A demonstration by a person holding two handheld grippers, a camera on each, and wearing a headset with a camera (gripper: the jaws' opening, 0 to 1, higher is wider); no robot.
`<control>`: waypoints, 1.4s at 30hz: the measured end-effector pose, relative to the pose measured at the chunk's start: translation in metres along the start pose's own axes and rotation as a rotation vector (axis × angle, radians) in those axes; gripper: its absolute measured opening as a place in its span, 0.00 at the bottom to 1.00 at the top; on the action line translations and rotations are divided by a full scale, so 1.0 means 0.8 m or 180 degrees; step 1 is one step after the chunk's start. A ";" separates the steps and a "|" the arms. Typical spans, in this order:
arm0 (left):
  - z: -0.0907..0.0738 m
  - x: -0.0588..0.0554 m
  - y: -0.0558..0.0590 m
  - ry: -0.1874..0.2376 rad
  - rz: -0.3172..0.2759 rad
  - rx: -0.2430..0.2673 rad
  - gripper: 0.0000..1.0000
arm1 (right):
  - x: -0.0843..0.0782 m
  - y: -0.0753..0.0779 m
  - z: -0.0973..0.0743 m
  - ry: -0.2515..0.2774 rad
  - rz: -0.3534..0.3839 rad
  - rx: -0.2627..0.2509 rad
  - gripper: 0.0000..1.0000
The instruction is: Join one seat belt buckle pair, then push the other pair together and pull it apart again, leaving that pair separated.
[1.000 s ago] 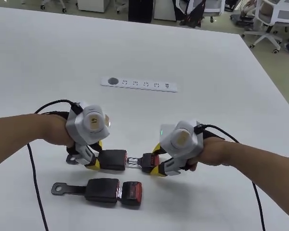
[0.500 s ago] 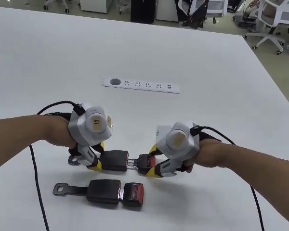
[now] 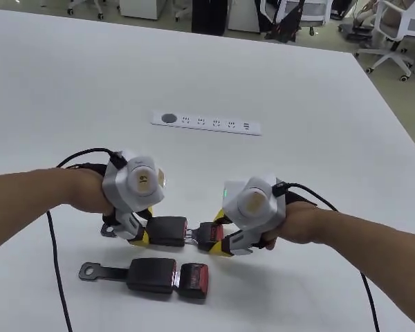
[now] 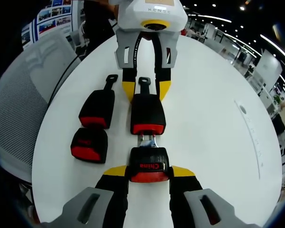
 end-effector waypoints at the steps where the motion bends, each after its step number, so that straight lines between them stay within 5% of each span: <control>1: 0.000 0.000 0.000 0.0012 0.0003 0.0004 0.29 | 0.001 -0.001 -0.001 -0.0021 -0.0018 0.0007 0.29; 19: 0.000 0.001 0.000 0.0027 0.0009 0.0006 0.28 | 0.008 0.002 0.003 -0.0159 -0.0063 0.0037 0.27; 23: 0.001 -0.002 -0.003 0.0054 -0.0023 0.0021 0.28 | 0.023 -0.004 0.005 -0.0103 -0.0052 0.0044 0.27; 42: 0.001 0.002 -0.002 0.0003 -0.0002 0.0017 0.28 | 0.029 -0.003 0.008 -0.0111 -0.0108 0.0017 0.26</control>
Point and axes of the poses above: the centre of the closed fingertips' face, and the gripper's own axes: z roughly forward along the fingers, y roughly to its right, x roughly out of its top, the point moved 2 cm from there along -z, roughly backward along the fingers, and after that the axes turned 13 degrees about -x, right-handed, at the moved point
